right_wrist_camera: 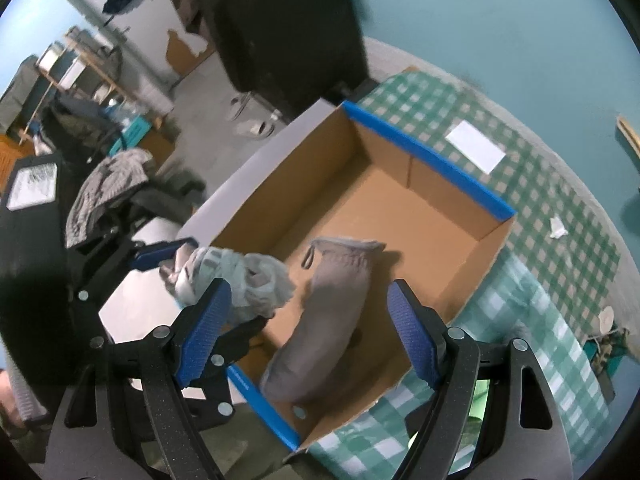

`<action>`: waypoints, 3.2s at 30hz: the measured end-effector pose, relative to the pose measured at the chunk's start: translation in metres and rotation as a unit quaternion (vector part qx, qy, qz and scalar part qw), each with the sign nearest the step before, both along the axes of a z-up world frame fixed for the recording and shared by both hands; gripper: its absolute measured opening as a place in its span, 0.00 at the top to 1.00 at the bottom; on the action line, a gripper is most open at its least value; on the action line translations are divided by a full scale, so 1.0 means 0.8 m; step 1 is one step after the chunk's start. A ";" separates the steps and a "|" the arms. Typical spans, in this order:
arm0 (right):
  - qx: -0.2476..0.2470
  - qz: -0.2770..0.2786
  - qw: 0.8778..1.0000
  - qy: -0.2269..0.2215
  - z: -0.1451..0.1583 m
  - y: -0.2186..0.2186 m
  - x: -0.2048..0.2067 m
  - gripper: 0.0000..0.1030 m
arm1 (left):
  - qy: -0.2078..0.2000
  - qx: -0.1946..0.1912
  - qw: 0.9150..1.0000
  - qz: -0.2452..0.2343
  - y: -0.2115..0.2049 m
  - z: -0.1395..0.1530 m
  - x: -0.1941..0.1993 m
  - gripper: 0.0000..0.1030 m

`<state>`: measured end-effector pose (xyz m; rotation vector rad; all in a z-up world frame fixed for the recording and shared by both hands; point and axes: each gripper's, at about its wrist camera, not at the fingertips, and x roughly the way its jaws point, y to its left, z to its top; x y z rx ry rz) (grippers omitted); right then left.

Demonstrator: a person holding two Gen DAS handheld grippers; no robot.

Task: Organize soft objects
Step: 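Lower the mitten into the box and open the right gripper while the left releases the bundle, then withdraw both open grippers from the box back over the table, then grasp the white foam block with the right gripper while the left moves toward the green scrubber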

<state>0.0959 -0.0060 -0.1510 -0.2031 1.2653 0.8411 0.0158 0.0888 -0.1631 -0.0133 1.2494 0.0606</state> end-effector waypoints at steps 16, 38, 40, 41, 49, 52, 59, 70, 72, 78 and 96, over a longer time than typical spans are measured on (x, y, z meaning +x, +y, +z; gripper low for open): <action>-0.028 -0.063 0.998 -0.002 -0.015 -0.022 0.035 0.22 | -0.025 -0.069 0.997 0.006 0.009 0.011 -0.001 0.23; -0.036 -0.115 0.993 -0.004 -0.018 -0.086 0.016 0.22 | -0.016 -0.065 0.998 0.001 -0.014 0.010 -0.002 0.23; -0.038 -0.122 0.992 -0.003 -0.018 -0.096 0.013 0.22 | -0.015 -0.066 0.998 -0.006 -0.021 0.010 -0.002 0.23; -0.038 -0.127 0.991 -0.003 -0.019 -0.103 0.011 0.22 | -0.015 -0.066 0.998 -0.010 -0.025 0.010 -0.002 0.23; -0.048 -0.159 0.986 -0.002 -0.020 -0.158 -0.003 0.22 | -0.011 -0.067 0.997 -0.041 -0.057 0.010 -0.001 0.23; -0.056 -0.172 0.984 0.000 -0.023 -0.184 -0.009 0.22 | -0.009 -0.068 0.996 -0.054 -0.071 0.010 -0.001 0.23; -0.075 -0.211 0.975 0.010 -0.036 -0.244 -0.027 0.22 | 0.000 -0.067 0.994 -0.087 -0.104 0.007 -0.003 0.23; -0.096 -0.268 0.958 0.035 -0.062 -0.322 -0.059 0.22 | 0.019 -0.062 0.986 -0.153 -0.172 -0.002 -0.008 0.23; -0.099 -0.276 0.955 0.040 -0.068 -0.332 -0.066 0.22 | 0.023 -0.060 0.984 -0.166 -0.187 -0.003 -0.010 0.23; -0.108 -0.293 0.949 0.051 -0.089 -0.358 -0.080 0.22 | 0.035 -0.049 0.979 -0.195 -0.221 -0.015 -0.010 0.23; -0.141 -0.265 0.951 0.071 -0.173 -0.352 -0.093 0.23 | 0.103 -0.050 0.977 -0.180 -0.265 -0.085 0.009 0.23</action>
